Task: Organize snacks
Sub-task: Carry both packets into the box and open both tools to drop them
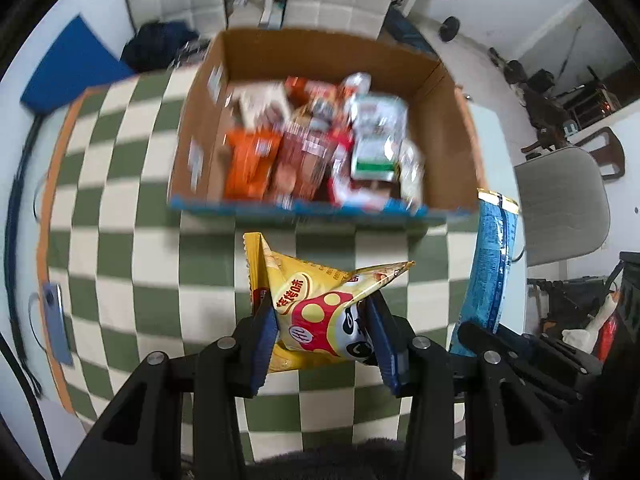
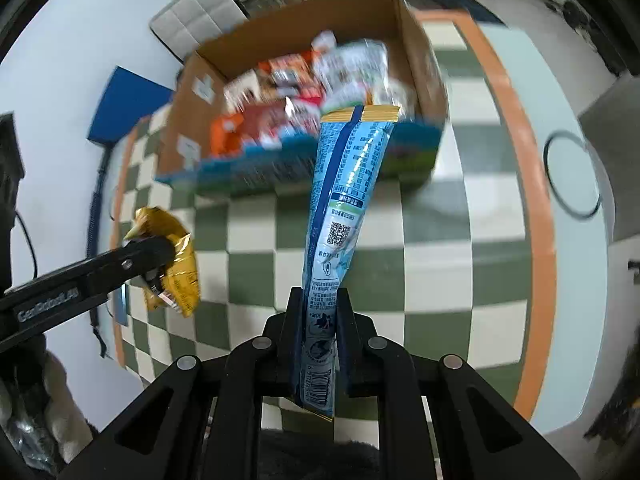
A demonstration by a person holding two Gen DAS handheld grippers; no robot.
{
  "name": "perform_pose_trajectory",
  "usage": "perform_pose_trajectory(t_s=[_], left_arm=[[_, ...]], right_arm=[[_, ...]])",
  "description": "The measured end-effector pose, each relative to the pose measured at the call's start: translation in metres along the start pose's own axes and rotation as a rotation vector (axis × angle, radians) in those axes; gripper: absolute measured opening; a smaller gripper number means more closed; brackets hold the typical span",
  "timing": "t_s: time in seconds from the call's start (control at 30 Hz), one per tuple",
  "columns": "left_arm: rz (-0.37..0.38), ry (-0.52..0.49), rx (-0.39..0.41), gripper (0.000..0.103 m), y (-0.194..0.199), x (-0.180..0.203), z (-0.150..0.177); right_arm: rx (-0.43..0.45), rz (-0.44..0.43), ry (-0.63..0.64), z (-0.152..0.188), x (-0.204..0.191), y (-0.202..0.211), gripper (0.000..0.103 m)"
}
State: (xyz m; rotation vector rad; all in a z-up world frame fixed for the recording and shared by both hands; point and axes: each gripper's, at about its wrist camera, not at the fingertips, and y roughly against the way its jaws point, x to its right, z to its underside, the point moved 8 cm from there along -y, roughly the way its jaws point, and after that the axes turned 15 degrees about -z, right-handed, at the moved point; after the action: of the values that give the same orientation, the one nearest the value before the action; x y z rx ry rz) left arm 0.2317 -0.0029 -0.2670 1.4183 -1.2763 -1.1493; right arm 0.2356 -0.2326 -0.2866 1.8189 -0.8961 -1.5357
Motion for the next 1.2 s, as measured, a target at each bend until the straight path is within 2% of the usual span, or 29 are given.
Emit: perform_pose_trajectory(t_s=[0.13, 0.23, 0.4, 0.53, 0.63, 0.8, 1.07, 1.2], left_arm=[[-0.038, -0.036, 0.047, 0.041, 0.012, 0.003, -0.047], [-0.080, -0.054, 0.051, 0.041, 0.007, 0.000, -0.082], [-0.175, -0.087, 0.003, 0.041, -0.022, -0.017, -0.136], [-0.251, -0.109, -0.078, 0.041, -0.061, -0.032, -0.167], [-0.300, -0.117, -0.130, 0.041, -0.086, -0.042, -0.181], [-0.370, -0.154, -0.175, 0.041, -0.115, -0.047, -0.192], [-0.370, -0.166, -0.234, 0.041, -0.143, -0.044, -0.195], [-0.377, -0.170, -0.234, 0.042, -0.147, -0.043, -0.198]], right_arm=[[0.037, -0.010, 0.039, -0.040, -0.012, 0.020, 0.016], [0.063, 0.006, 0.072, -0.079, -0.014, 0.031, 0.016], [0.067, 0.057, 0.105, -0.141, -0.009, 0.030, 0.016], [0.034, 0.101, 0.101, -0.183, 0.006, 0.013, 0.016], [-0.004, 0.137, 0.092, -0.206, 0.021, -0.007, 0.016], [-0.064, 0.196, 0.094, -0.226, 0.043, -0.037, 0.016], [-0.140, 0.272, 0.102, -0.239, 0.070, -0.065, 0.016], [-0.160, 0.308, 0.119, -0.243, 0.075, -0.074, 0.016]])
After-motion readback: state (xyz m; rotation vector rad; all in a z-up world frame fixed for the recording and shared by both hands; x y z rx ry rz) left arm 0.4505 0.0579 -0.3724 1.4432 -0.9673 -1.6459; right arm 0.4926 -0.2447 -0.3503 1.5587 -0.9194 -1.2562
